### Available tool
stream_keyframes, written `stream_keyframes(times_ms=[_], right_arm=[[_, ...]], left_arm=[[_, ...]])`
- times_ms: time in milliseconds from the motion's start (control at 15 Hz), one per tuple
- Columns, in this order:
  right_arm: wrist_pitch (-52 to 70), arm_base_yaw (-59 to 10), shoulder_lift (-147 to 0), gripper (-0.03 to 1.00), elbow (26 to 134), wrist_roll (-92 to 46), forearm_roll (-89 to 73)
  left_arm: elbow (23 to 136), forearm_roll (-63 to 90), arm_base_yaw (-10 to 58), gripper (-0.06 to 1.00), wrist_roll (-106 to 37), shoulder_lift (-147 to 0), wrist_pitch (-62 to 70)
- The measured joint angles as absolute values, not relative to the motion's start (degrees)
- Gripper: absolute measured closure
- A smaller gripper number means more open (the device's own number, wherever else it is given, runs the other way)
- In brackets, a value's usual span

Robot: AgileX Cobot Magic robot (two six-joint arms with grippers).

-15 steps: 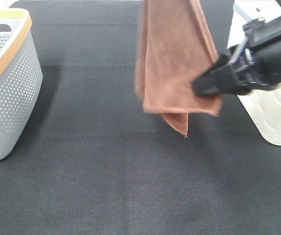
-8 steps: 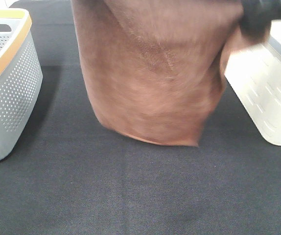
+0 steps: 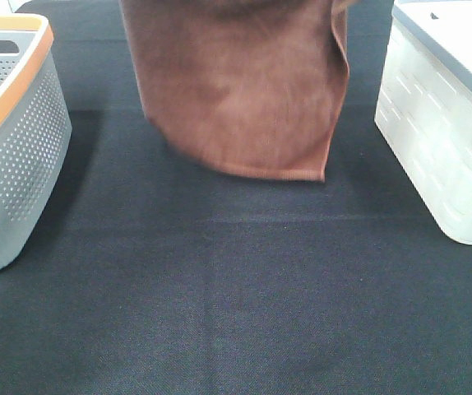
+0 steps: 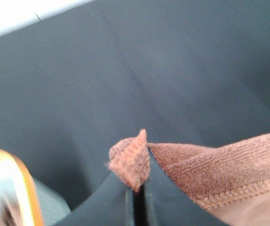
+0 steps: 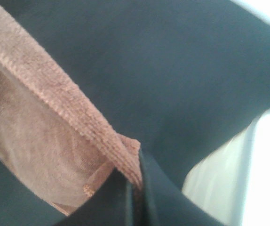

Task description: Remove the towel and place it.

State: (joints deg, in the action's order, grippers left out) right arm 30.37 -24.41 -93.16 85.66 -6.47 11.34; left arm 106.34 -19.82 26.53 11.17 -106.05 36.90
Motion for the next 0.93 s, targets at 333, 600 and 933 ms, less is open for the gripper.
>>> stream_keyframes(times_ms=[333,600,933], right_arm=[[12.1,-23.1,-102.5,0.97,89.2,-6.4,25.2],[19.9,-22.1,-107.8,0.97,89.3,-2.8,20.2],[39.2,-22.5,-107.8,0.97,89.3,-1.7,6.7]], left_arm=[[106.3,-36.4,24.1,0.94,23.1,-114.1,19.8],[106.3,-29.7,23.0,0.94,27.5,-118.1,29.8],[106.3,-10.1,23.8,0.94,14.7,-118.3,53.7]])
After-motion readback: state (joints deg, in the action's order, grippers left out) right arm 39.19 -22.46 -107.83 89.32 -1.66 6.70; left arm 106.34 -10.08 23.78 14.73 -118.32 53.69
